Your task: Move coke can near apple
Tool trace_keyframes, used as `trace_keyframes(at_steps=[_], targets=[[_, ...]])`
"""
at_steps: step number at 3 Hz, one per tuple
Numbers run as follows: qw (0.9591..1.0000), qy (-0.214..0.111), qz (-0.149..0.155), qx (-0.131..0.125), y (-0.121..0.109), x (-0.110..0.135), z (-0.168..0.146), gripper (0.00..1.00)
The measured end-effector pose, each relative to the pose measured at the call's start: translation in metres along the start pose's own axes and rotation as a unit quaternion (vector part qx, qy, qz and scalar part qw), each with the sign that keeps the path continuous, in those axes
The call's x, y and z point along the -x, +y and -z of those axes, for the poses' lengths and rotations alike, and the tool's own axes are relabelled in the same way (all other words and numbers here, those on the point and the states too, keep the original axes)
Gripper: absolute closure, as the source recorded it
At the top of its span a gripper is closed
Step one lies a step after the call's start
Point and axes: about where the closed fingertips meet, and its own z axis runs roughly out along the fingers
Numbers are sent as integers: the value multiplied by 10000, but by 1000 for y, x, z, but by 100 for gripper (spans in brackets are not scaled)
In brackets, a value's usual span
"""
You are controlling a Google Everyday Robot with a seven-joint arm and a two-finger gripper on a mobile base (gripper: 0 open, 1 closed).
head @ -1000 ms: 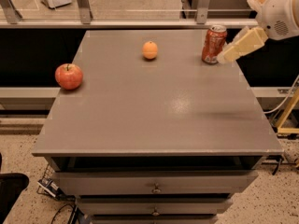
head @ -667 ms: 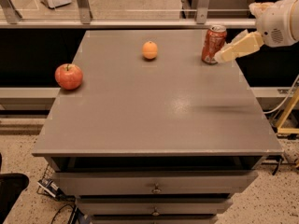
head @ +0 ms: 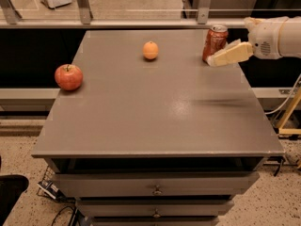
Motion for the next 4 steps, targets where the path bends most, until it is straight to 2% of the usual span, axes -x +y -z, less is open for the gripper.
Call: trace_keyframes(at_steps=[2, 4], targets=[[9999, -112, -109, 1, 1, -2, -4, 0], [9958, -809, -425, -82, -36, -1, -22, 0]])
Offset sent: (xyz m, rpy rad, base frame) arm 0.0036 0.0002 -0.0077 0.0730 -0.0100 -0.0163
